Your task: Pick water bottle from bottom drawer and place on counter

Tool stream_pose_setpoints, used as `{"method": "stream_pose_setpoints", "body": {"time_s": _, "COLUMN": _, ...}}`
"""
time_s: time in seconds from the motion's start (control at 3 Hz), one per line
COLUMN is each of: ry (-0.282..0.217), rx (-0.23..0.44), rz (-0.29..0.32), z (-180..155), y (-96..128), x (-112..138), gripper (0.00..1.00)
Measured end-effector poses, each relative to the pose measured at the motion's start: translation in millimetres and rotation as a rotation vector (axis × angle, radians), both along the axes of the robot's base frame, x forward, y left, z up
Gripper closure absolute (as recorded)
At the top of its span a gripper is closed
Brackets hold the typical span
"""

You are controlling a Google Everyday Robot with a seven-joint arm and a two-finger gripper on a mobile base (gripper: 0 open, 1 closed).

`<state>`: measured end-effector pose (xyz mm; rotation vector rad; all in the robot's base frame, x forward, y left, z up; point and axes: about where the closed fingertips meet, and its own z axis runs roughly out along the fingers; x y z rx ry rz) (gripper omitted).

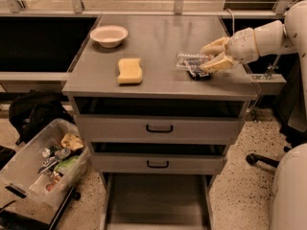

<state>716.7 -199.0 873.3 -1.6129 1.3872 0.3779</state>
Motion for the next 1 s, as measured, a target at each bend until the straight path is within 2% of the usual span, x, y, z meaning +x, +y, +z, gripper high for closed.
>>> {"method": "stream_pose_setpoints", "body": {"time_s": 0.33, "ry": 0.000, "rx": 0.000, "rz": 0.000, "z": 0.0, "y": 0.0, "x": 0.0, "gripper": 0.82}}
{"method": "stream_pose_setpoints", "body": {"time_s": 1.0, "ry": 0.000, "rx": 0.000, "rz": 0.000, "z": 0.0, "y": 0.0, "x": 0.0, "gripper": 0.36}}
